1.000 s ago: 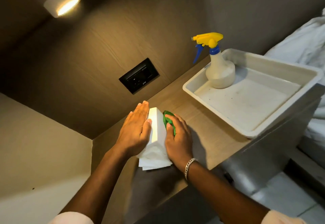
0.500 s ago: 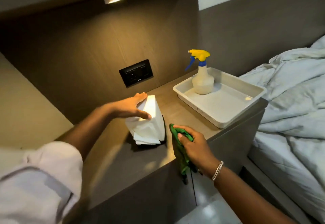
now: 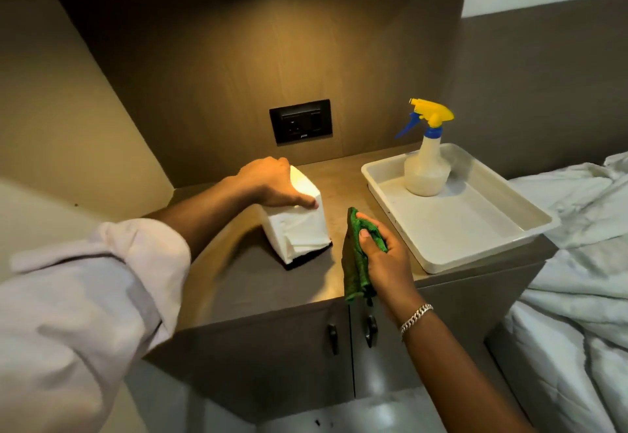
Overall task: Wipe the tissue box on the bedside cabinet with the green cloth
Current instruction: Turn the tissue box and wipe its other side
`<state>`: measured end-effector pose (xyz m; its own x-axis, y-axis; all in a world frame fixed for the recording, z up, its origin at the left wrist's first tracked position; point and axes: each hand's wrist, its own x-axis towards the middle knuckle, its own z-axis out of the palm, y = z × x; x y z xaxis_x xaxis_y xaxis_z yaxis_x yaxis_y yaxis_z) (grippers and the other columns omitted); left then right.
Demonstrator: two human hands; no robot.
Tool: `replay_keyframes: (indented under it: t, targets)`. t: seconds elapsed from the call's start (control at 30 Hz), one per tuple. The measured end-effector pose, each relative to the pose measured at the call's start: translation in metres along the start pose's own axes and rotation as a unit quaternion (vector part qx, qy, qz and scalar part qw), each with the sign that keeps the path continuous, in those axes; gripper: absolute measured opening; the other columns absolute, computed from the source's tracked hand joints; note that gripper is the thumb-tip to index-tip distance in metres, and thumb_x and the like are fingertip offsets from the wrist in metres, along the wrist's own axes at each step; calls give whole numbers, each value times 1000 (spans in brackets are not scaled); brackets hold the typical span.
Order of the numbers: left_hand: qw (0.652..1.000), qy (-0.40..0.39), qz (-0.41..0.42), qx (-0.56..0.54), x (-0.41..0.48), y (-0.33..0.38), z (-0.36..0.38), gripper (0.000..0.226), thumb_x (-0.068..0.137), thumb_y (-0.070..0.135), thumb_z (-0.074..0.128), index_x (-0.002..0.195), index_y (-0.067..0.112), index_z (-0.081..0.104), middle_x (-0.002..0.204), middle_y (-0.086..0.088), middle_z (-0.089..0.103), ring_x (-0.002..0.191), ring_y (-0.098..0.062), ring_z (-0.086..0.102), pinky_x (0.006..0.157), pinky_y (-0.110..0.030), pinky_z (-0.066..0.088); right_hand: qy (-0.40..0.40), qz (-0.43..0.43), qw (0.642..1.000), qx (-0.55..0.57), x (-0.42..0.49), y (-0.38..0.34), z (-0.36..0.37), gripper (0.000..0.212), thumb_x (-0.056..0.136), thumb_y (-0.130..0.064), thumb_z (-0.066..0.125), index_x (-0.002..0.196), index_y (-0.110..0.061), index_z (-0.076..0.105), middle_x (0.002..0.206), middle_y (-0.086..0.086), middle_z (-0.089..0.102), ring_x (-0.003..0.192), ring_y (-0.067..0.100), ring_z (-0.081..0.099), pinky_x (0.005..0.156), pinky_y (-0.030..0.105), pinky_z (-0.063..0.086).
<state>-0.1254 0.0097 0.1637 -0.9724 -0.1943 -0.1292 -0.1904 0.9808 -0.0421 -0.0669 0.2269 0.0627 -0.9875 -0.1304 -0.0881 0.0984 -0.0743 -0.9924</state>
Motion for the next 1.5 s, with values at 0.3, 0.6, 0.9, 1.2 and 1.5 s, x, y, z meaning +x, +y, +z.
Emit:
replay_keyframes:
  t: [0.3, 0.6, 0.9, 1.2, 1.5]
  targets:
    - [951, -158, -248, -96, -9, 52, -23, 100, 67, 83, 50, 135, 11, 44, 121, -15, 52, 118, -37, 51, 86, -46, 41, -11, -2, 1000, 15, 17, 6, -18, 31, 95, -27, 55, 125, -26, 62, 127, 2, 64, 115, 23, 60, 100, 49, 51]
    - [975, -172, -141, -17, -11, 42, -30, 84, 81, 73, 42, 138, 12, 35, 143, -14, 46, 123, -34, 49, 97, -48, 42, -24, -54, 997, 57, -18, 25, -9, 35, 96, -28, 52, 131, -22, 56, 132, 4, 60, 120, 20, 57, 102, 48, 50]
    - [938, 13, 345, 40, -16, -12, 6, 49, 100, 33, 35, 147, 17, 29, 158, 0, 22, 147, -15, 4, 119, -38, 6, 12, -186, 982, -14, -34, 26, 26, 52, 96, -36, 47, 142, -43, 26, 155, -6, 36, 138, 2, 36, 97, 1, 36]
    - [855, 16, 518, 5, 24, -29, 19, 54, 99, 30, 28, 150, 13, 19, 160, -7, 16, 149, -18, 3, 121, -42, 7, 192, -241, 945, -110, -22, 33, 117, 59, 97, -43, 41, 148, -49, 11, 165, -7, 1, 149, 9, 11, 101, -3, 22]
    - [847, -5, 527, -77, 36, -31, 34, 55, 98, 32, 25, 150, 16, 15, 161, -5, 10, 149, -17, -4, 121, -44, 1, 284, -148, 945, -72, -39, 71, 200, 76, 95, -31, 49, 148, -48, -2, 161, -17, -19, 151, 17, -12, 118, 61, 22]
